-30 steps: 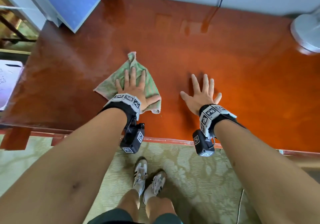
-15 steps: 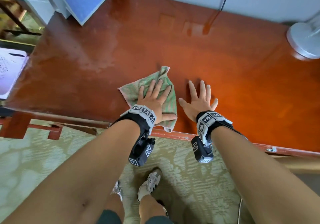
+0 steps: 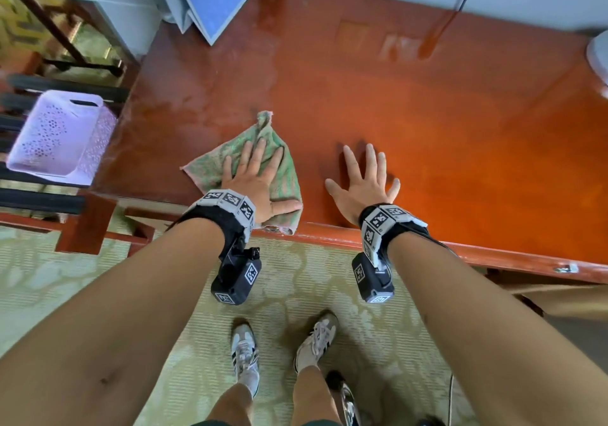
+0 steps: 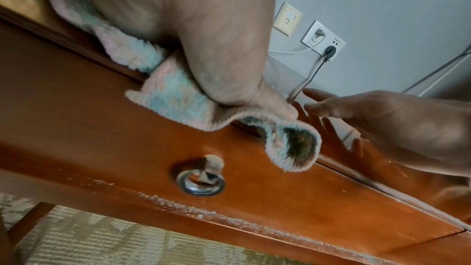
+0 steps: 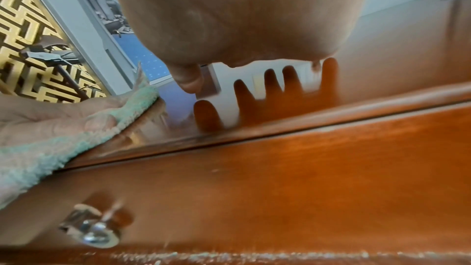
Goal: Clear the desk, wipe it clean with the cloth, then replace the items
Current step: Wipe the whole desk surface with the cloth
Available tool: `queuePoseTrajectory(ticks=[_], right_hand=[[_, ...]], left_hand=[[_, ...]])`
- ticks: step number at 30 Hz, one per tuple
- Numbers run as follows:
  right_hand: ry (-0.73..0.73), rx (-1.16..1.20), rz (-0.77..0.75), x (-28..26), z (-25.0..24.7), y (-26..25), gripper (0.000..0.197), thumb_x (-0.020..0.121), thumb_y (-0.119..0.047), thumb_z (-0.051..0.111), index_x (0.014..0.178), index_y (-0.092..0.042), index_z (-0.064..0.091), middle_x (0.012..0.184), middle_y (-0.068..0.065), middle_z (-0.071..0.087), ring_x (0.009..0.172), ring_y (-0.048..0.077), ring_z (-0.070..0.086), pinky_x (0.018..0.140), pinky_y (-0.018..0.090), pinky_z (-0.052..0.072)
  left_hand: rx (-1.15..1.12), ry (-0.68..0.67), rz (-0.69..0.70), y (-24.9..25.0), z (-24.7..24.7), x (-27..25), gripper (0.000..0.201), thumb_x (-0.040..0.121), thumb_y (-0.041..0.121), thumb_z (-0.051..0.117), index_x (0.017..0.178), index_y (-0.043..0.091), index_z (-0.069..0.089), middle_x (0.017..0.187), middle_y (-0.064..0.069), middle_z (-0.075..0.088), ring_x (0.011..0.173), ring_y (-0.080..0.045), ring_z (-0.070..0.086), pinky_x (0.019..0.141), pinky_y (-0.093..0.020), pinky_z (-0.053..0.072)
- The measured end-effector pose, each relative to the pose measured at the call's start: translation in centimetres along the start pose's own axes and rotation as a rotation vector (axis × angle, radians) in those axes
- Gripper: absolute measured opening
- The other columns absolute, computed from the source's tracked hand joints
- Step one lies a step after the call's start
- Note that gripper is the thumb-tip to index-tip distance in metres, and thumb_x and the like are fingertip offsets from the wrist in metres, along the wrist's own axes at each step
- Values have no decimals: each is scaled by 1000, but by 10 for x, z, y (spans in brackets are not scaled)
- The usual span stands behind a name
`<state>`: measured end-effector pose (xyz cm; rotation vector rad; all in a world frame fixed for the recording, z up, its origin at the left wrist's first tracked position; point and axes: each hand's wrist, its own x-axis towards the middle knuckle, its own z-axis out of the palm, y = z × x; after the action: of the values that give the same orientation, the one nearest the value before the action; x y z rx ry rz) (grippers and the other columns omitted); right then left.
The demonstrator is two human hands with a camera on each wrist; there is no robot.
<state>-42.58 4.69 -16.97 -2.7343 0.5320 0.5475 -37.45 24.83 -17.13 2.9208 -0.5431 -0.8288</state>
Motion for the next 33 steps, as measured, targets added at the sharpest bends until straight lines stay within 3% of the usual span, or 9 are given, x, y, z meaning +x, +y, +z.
queuePoseTrajectory(ticks=[8,14,21,28,33], right_hand=[[-41,12,30,-11,20,-33,64,94,-64,20,149,-50,-10,157,-10,-28,143,13,-29,113,57,-16],[-35,-7,65,-11,17,-48,68,92,-66,22,148,-49,-12,157,-9,-29,143,16,-30,112,61,-14],[-60,9,-70,-8,22,-103,75,86,-75,28,146,-54,-13,155,-11,-32,142,20,-34,110,66,-12],[-136,10,65,0,26,-158,89,78,-83,32,143,-54,-21,154,-1,-38,137,39,-37,99,78,-10],[-178,-1,83,2,25,-183,98,74,-85,38,142,-53,-24,152,1,-41,136,43,-37,95,83,-5]], left_hand=[[4,-8,-23,-45,1,-14,109,66,92,29,144,38,-27,149,6,-39,140,-19,-32,114,-51,-13],[0,3,-39,-66,-2,-16,111,65,93,27,145,38,-26,150,5,-38,141,-20,-31,114,-51,-12],[-21,27,-90,-92,-5,-17,111,65,92,29,146,36,-23,152,4,-35,142,-20,-29,115,-52,-11],[-72,50,-180,-128,-11,-17,112,65,92,30,147,36,-22,153,4,-34,142,-20,-27,116,-52,-10],[-95,69,-214,-148,-12,-19,112,65,92,30,147,35,-21,153,4,-33,143,-21,-26,115,-53,-9]])
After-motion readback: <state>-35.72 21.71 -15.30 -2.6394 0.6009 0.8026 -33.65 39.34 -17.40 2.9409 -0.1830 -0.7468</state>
